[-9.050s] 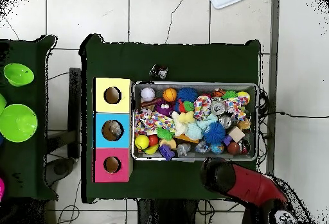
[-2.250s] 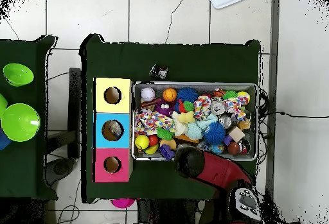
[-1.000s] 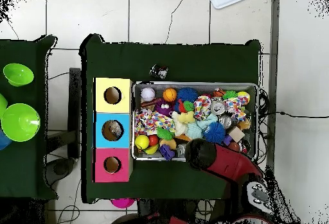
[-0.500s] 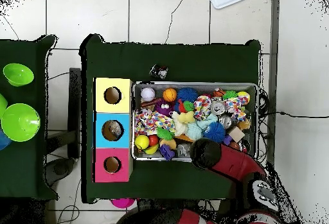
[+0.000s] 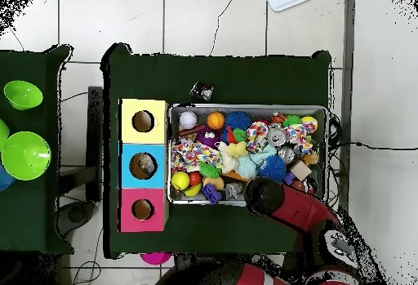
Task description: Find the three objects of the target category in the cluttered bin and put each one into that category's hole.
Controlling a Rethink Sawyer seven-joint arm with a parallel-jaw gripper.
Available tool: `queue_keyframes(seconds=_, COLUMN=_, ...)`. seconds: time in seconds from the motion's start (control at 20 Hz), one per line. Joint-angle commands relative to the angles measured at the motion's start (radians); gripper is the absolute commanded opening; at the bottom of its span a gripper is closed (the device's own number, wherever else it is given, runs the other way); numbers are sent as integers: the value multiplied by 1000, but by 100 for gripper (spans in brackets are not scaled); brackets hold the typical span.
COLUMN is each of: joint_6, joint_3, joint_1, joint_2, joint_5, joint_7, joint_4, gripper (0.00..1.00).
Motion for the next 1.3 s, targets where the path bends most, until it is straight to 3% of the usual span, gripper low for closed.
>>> queue_keyframes(seconds=0.05, joint_6=-59, joint_3=117, joint_1=-39, joint_2=50, joint_5=-24, joint_7=113, joint_4=54, gripper=100)
queue_keyframes(seconds=1.0, joint_6=-135, joint_3=208, joint_1=-150, joint_2=126, joint_5=-54, joint_7=84, joint_4=69, gripper=100)
queue_keyframes(seconds=1.05, joint_6=-125, joint_3=213, joint_1=-153, joint_2=127, joint_5=-64, joint_7=71, joint_4=66, gripper=0)
queue_keyframes(seconds=1.2, joint_6=-77, joint_3=211, joint_1=-148, joint_2=131, joint_5=-88, joint_7=26, joint_4=47, gripper=0)
queue_keyframes(seconds=1.3, joint_6=-83, joint_3=219, joint_1=-158, joint_2=126, joint_5=-76, joint_7=47, joint_4=53, gripper=0)
